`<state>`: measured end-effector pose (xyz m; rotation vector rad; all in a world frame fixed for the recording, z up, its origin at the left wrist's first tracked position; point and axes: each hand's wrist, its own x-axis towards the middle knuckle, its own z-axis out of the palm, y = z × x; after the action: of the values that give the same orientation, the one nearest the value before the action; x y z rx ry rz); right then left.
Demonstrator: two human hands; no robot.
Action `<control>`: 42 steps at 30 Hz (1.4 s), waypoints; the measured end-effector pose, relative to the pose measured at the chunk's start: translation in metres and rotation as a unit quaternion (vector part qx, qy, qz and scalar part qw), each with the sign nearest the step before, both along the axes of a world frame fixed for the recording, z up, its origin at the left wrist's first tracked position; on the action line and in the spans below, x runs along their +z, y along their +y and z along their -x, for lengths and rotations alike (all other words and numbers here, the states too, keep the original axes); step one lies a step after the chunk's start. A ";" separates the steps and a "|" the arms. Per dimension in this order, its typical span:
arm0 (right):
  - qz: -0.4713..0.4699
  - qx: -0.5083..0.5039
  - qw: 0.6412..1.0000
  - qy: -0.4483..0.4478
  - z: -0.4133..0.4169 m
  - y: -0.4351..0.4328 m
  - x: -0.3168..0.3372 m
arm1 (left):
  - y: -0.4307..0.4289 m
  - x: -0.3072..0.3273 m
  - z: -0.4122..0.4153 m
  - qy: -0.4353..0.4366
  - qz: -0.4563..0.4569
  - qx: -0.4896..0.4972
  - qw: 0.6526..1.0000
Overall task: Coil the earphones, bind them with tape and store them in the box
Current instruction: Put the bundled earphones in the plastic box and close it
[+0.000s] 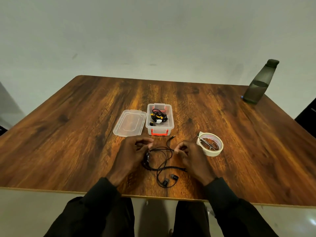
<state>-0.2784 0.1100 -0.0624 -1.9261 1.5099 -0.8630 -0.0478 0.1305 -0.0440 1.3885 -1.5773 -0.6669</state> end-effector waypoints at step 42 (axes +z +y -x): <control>0.117 0.072 0.951 -0.277 -0.030 -0.016 0.066 | -0.005 0.087 0.009 0.576 -0.251 -0.338 0.700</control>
<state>-0.2482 0.0935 0.0040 -1.7176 0.9551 -1.4198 -0.0566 0.1253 0.0425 0.3357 -0.7631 -2.0401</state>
